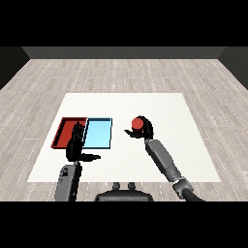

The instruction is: Pick the red can and put it in the red box

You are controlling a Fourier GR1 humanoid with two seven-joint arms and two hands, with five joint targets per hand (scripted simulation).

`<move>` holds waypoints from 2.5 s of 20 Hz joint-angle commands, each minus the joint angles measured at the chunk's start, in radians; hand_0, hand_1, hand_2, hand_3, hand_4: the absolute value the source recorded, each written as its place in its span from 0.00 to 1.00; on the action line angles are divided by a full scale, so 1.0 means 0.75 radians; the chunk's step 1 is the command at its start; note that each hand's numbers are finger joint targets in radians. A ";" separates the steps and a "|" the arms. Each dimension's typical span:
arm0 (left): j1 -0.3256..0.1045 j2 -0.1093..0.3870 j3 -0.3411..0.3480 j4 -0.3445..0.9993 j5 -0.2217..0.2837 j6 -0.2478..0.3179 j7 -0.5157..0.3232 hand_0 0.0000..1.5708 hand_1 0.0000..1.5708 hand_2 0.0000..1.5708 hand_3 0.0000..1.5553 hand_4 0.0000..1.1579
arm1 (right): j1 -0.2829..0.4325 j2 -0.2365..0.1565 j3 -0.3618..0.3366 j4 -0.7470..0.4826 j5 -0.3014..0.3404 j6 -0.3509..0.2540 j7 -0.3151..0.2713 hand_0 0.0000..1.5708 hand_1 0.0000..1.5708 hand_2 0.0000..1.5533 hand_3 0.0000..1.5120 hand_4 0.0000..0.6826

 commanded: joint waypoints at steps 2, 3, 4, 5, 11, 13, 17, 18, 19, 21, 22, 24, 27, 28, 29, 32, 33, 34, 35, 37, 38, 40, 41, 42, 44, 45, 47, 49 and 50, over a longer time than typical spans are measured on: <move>-0.027 -0.027 -0.101 -0.059 -0.017 0.005 0.128 0.00 0.00 0.00 0.00 0.00 | 0.091 -0.108 -0.034 -0.305 -0.010 0.056 0.024 0.95 0.95 0.93 0.92 0.92; -0.028 -0.032 -0.108 -0.069 -0.021 0.012 0.140 0.00 0.00 0.00 0.00 0.00 | 0.130 -0.080 0.009 -0.398 0.037 -0.012 0.074 0.94 0.94 0.92 0.92 0.93; -0.029 -0.037 -0.113 -0.076 -0.025 0.018 0.150 0.00 0.00 0.00 0.00 0.00 | 0.132 -0.053 0.016 -0.423 0.067 -0.037 0.099 0.94 0.94 0.92 0.92 0.93; -0.031 -0.039 -0.119 -0.082 -0.028 0.024 0.156 0.00 0.00 0.00 0.00 0.00 | 0.124 -0.020 0.021 -0.428 0.099 -0.059 0.117 0.94 0.94 0.92 0.92 0.93; -0.180 -0.040 -0.296 -0.025 -0.112 0.209 0.276 0.00 0.00 0.00 0.00 0.00 | 0.165 -0.005 0.057 -0.577 0.189 -0.094 0.208 0.93 0.93 0.91 0.92 0.93; -0.175 -0.040 -0.281 -0.008 -0.139 0.180 0.290 0.00 0.00 0.00 0.00 0.00 | 0.144 0.049 0.025 -0.547 0.217 -0.095 0.191 0.92 0.92 0.90 0.91 0.92; -0.121 -0.040 -0.373 0.047 -0.157 0.237 0.247 0.00 0.00 0.00 0.00 0.00 | 0.159 0.080 0.020 -0.570 0.259 -0.049 0.136 0.90 0.90 0.91 0.92 0.92; -0.204 -0.040 -0.389 0.106 -0.151 0.267 0.281 0.00 0.00 0.00 0.00 0.00 | 0.248 0.038 0.049 -0.706 0.258 -0.043 0.192 0.90 0.90 0.91 0.92 0.92; -0.227 -0.040 -0.473 0.132 -0.158 0.364 0.267 0.00 0.00 0.00 0.00 0.00 | 0.269 0.063 0.076 -0.729 0.296 -0.080 0.187 0.91 0.91 0.92 0.93 0.93; -0.273 -0.040 -0.461 0.148 -0.131 0.378 0.309 0.00 0.00 0.00 0.00 0.00 | 0.263 0.070 0.020 -0.685 0.267 0.015 0.143 0.92 0.92 0.92 0.93 0.91; -0.283 -0.040 -0.415 0.167 -0.136 0.329 0.327 0.00 0.00 0.00 0.00 0.00 | 0.255 0.085 0.024 -0.690 0.305 0.005 0.175 0.92 0.92 0.92 0.92 0.89; -0.295 -0.040 -0.409 0.266 -0.103 0.303 0.246 0.00 0.00 0.00 0.00 0.00 | 0.234 0.102 0.037 -0.699 0.325 0.011 0.188 0.92 0.92 0.92 0.92 0.90; -0.350 -0.040 -0.467 0.330 -0.046 0.372 0.282 0.00 0.00 0.00 0.00 0.00 | 0.308 0.111 0.065 -0.786 0.357 -0.021 0.197 0.92 0.92 0.93 0.92 0.92; -0.236 -0.040 -0.514 0.220 -0.108 0.369 0.289 0.00 0.00 0.00 0.00 0.00 | 0.271 0.114 0.167 -0.797 0.335 -0.148 0.232 0.92 0.92 0.93 0.92 0.93; -0.222 -0.040 -0.556 0.230 -0.077 0.415 0.293 0.00 0.00 0.00 0.00 0.00 | 0.201 0.114 0.023 -0.708 0.334 -0.017 0.193 0.92 0.92 0.93 0.92 0.95; -0.316 -0.040 -0.584 0.310 -0.024 0.465 0.280 0.00 0.00 0.00 0.00 0.00 | 0.249 0.114 0.089 -0.679 0.329 -0.017 0.114 0.93 0.93 0.93 0.92 0.97; -0.274 -0.040 -0.551 0.366 -0.033 0.410 0.199 0.00 0.00 0.00 0.00 0.00 | 0.260 0.115 0.121 -0.735 0.308 -0.070 0.155 0.93 0.93 0.93 0.92 0.96; -0.241 -0.040 -0.496 0.424 -0.057 0.359 0.111 0.00 0.00 0.00 0.00 0.00 | 0.310 0.115 0.107 -0.820 0.363 -0.021 0.193 0.94 0.94 0.93 0.92 0.96; -0.262 -0.040 -0.519 0.331 -0.040 0.376 0.225 0.00 0.00 0.00 0.00 0.00 | 0.252 0.115 0.077 -0.719 0.311 -0.017 0.127 0.93 0.93 0.93 0.92 0.96; -0.321 -0.040 -0.626 0.405 -0.008 0.490 0.209 0.00 0.00 0.00 0.00 0.00 | 0.215 0.115 0.135 -0.651 0.295 -0.063 0.105 0.93 0.93 0.92 0.92 0.96; -0.405 -0.040 -0.591 0.515 0.044 0.493 0.166 0.00 0.00 0.00 0.00 0.00 | 0.340 0.103 0.017 -0.704 0.288 0.082 0.042 0.93 0.93 0.92 0.92 0.96; -0.271 -0.040 -0.598 0.316 -0.005 0.440 0.265 0.00 0.00 0.00 0.00 0.00 | 0.195 0.115 0.090 -0.646 0.274 -0.033 0.098 0.93 0.93 0.92 0.92 0.97; -0.324 -0.040 -0.507 0.390 0.039 0.354 0.215 0.00 0.00 0.00 0.00 0.00 | 0.214 0.115 0.163 -0.677 0.265 -0.088 0.081 0.93 0.93 0.92 0.92 0.97; -0.367 -0.040 -0.603 0.485 0.063 0.476 0.173 0.00 0.00 0.00 0.00 0.00 | 0.253 0.115 0.102 -0.695 0.283 0.009 0.075 0.94 0.94 0.92 0.92 0.97; -0.418 -0.040 -0.606 0.436 0.096 0.489 0.239 0.00 0.00 0.00 0.00 0.00 | 0.251 0.115 0.177 -0.667 0.277 -0.076 0.076 0.94 0.94 0.93 0.92 0.99; -0.345 -0.040 -0.678 0.451 0.102 0.530 0.170 0.00 0.00 0.00 0.00 0.00 | 0.246 0.115 0.201 -0.680 0.253 -0.109 0.063 0.93 0.93 0.93 0.92 0.98; -0.491 -0.040 -0.663 0.539 0.152 0.543 0.201 0.00 0.00 0.00 0.00 0.00 | 0.230 0.115 0.102 -0.748 0.258 -0.008 0.164 0.92 0.92 0.92 0.92 0.97; -0.416 -0.040 -0.667 0.447 0.120 0.525 0.222 0.00 0.00 0.00 0.00 0.00 | 0.267 0.115 0.197 -0.674 0.185 -0.057 0.029 0.93 0.93 0.92 0.93 0.96; -0.450 -0.040 -0.548 0.524 0.130 0.430 0.164 0.00 0.00 0.00 0.00 0.00 | 0.225 0.115 0.229 -0.706 0.178 -0.091 0.104 0.94 0.94 0.92 0.93 0.94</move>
